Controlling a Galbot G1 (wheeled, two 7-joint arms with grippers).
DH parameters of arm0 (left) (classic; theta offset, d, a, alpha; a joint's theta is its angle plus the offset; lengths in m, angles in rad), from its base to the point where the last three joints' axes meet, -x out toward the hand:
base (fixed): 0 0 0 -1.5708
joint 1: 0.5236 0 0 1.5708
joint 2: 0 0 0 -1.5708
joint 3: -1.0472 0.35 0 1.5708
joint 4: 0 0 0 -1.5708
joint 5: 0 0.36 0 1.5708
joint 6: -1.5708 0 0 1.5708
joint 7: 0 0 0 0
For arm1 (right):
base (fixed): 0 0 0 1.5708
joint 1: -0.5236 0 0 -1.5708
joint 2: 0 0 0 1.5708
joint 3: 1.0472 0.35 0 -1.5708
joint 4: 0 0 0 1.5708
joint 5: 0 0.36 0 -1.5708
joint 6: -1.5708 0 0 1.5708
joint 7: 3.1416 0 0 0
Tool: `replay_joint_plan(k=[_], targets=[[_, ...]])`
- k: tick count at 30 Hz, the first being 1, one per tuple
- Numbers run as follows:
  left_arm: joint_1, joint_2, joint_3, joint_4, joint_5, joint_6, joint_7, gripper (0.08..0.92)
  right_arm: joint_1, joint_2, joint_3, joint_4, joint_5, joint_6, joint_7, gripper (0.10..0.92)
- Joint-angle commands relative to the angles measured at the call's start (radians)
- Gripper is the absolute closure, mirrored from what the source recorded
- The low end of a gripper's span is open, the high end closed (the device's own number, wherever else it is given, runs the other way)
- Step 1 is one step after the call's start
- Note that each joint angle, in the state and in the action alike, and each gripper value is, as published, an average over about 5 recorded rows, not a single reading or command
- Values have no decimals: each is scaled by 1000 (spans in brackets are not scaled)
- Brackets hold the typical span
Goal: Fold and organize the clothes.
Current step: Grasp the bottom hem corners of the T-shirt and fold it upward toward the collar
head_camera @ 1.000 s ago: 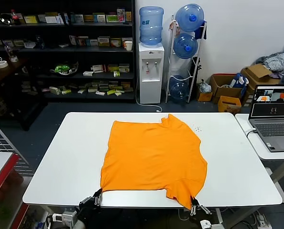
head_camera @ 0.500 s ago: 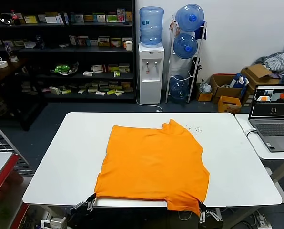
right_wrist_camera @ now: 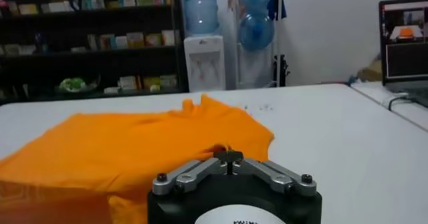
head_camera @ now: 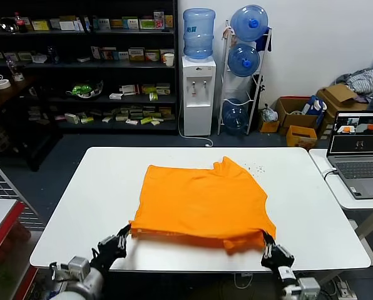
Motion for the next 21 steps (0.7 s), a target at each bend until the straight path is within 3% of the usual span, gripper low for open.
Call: replay_joint_plan(k=[1, 12, 15, 21], targets=[[-292, 19, 96, 164, -15, -23, 13, 909, 289, -59, -83, -157, 102, -42, 38, 901], [-370, -29, 173, 306, 2, -11, 12, 909, 347, -40, -176, -257, 100, -77, 36, 888], [-368, -34, 170, 316, 20, -4, 12, 897, 333, -40, -182, -252, 82, -105, 26, 826], [-290, -17, 138, 266, 55, 8, 9, 749, 277, -45, -147, -223, -12, -81, 1, 653]])
